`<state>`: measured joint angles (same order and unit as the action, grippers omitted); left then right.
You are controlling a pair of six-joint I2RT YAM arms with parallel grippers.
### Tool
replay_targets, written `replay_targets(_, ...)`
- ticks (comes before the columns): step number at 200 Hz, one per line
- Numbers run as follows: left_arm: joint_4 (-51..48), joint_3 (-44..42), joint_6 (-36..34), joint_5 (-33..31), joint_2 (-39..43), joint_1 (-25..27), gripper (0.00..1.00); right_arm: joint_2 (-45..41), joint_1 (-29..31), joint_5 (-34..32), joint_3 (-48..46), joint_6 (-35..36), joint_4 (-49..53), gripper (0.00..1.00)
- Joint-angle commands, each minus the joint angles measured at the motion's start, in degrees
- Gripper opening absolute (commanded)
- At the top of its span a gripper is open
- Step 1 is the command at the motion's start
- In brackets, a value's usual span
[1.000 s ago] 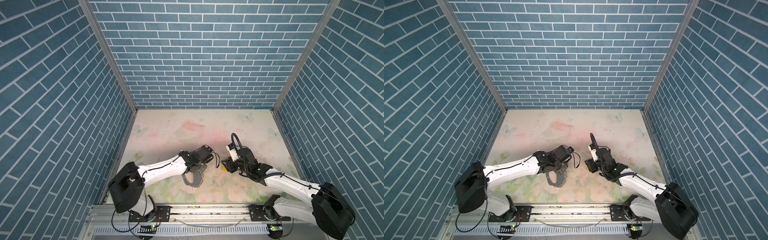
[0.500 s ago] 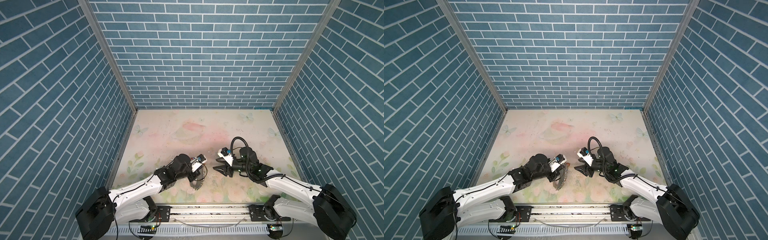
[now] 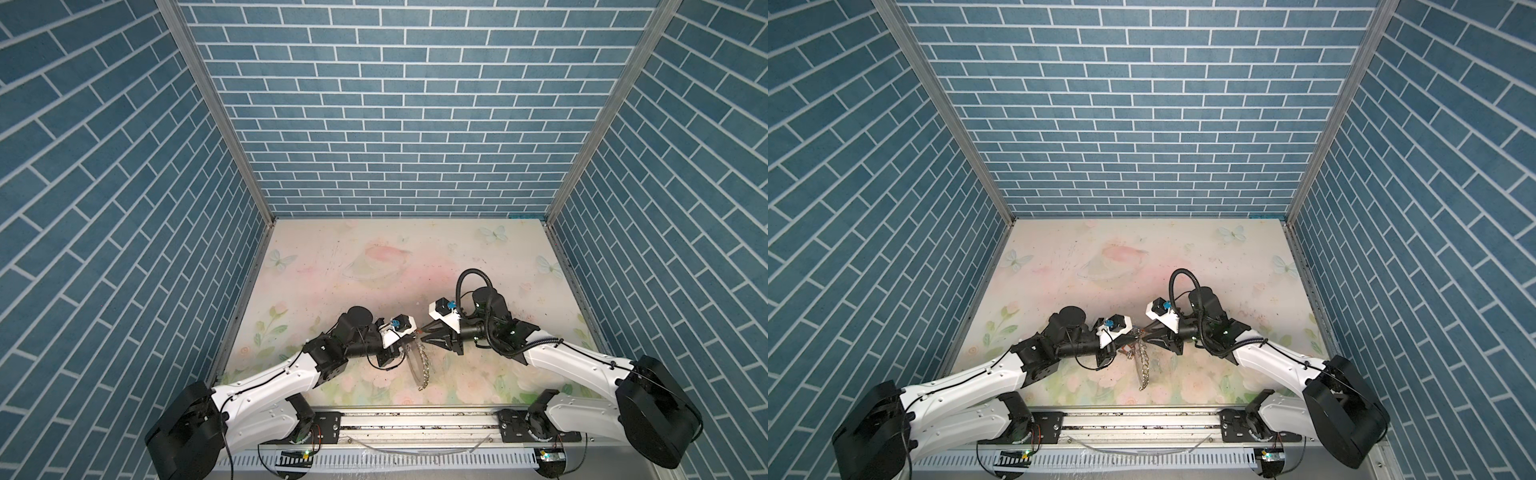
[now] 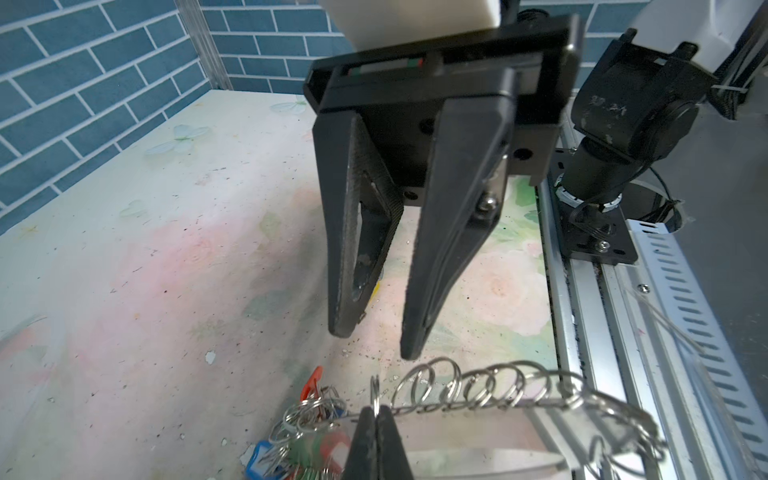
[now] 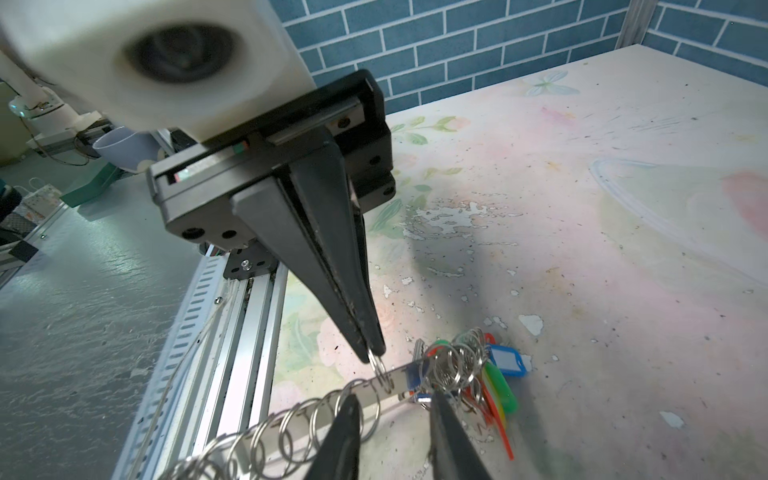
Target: Put the keys on the keyring
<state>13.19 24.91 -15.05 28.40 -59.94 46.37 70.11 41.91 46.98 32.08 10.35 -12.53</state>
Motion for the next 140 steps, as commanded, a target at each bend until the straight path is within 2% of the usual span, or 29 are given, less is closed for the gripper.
replay_targets(1,2.04,-0.02,-1.34,2.82,0.80,-0.40,0.00,0.62,0.76,3.03,3.22,4.81,2.67,0.23)
replay_targets(87,1.44,0.14,-1.61,3.98,0.56,-0.40,0.00,2.39,2.64,2.16,4.30,8.01,6.90,0.16)
replay_targets(121,1.30,0.39,-1.67,4.45,0.39,-0.43,0.00,2.74,3.43,1.34,4.75,8.95,7.71,0.09)
replay_targets(140,1.18,0.42,-1.64,4.58,0.20,-0.49,0.00,2.68,3.70,0.59,4.97,9.40,8.19,0.01)
